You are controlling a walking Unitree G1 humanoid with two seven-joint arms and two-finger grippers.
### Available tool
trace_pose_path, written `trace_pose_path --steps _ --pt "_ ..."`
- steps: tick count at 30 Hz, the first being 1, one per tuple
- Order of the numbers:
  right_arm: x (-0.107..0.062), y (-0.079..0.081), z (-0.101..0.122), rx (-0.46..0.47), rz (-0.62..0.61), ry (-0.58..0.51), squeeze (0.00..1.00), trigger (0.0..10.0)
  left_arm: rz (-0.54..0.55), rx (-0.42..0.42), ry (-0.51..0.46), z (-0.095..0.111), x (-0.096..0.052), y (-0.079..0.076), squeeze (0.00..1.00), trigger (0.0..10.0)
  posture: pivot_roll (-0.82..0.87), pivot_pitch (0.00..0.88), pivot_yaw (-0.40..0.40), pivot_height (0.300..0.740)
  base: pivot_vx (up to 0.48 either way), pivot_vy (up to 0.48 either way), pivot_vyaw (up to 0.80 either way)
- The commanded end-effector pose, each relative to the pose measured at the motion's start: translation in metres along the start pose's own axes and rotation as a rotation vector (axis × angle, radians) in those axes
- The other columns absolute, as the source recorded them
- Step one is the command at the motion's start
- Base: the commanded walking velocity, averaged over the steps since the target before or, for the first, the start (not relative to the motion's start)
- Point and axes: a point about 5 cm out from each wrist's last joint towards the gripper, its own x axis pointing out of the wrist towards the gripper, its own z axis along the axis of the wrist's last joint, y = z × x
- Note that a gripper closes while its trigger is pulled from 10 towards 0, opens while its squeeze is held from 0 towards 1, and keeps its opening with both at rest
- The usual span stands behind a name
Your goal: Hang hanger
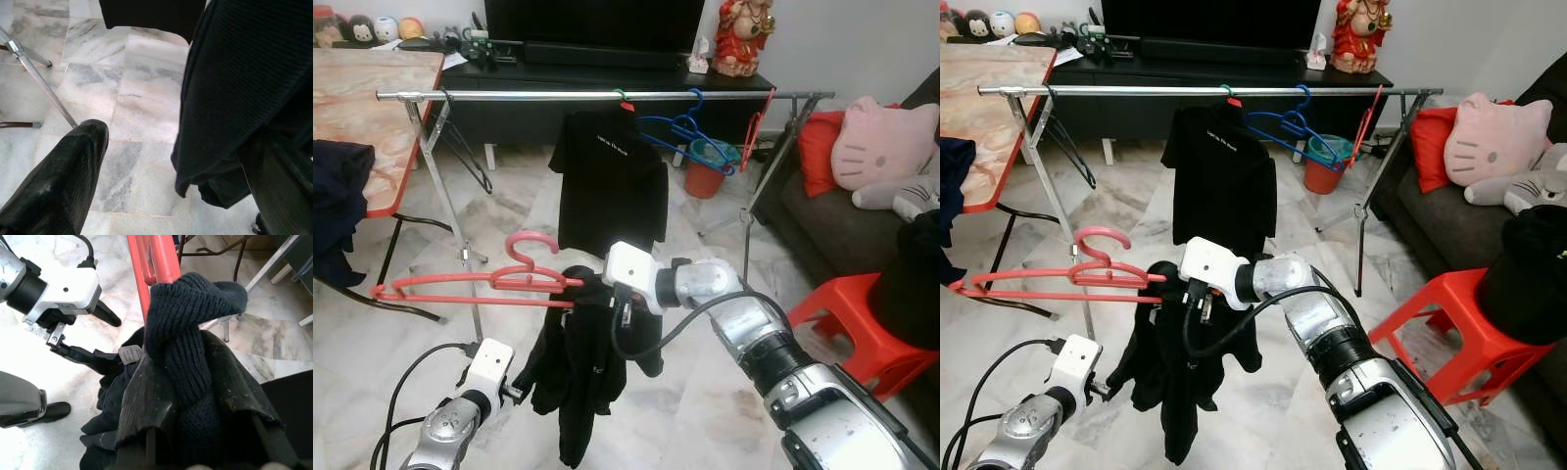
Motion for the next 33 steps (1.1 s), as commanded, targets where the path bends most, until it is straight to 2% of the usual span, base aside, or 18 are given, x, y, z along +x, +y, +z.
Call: trace_pose_path --steps 1,9,18,19,21,33 --pt "-0.002 -0.006 0.014 -0.034 -0.013 -0.044 0.00 0.0 -0.023 -0.006 -0.014 0.002 0.002 -0.005 0.00 10.0 0.03 0.000 -0.177 0.740 0.000 0.000 0.00" --pt "-0.001 -0.003 0.022 -0.048 0.026 -0.071 0.00 0.0 -0.035 -0.035 -0.040 0.003 0.004 -0.009 0.00 10.0 0.03 0.000 -0.181 0.740 0.000 0.000 0.00" --pt "-0.001 -0.001 0.026 -0.058 0.045 -0.086 0.00 0.0 -0.018 -0.061 -0.027 0.001 0.005 -0.010 0.00 10.0 0.03 0.000 -0.184 0.740 0.000 0.000 0.00" --pt "-0.002 -0.001 0.026 -0.058 0.045 -0.085 0.00 0.0 -0.009 -0.070 -0.023 0.000 0.005 -0.010 0.00 3.6 0.03 0.000 -0.184 0.740 0.000 0.000 0.00" --pt "-0.003 -0.001 0.026 -0.057 0.042 -0.082 0.00 0.0 0.007 -0.083 -0.016 -0.001 0.005 -0.010 0.00 0.0 0.03 0.000 -0.184 0.740 0.000 0.000 0.00" --pt "-0.005 -0.002 0.021 -0.051 0.035 -0.061 0.00 0.0 0.017 -0.072 -0.004 -0.005 0.002 -0.007 0.00 0.0 0.03 0.000 -0.185 0.740 0.000 0.000 0.00"
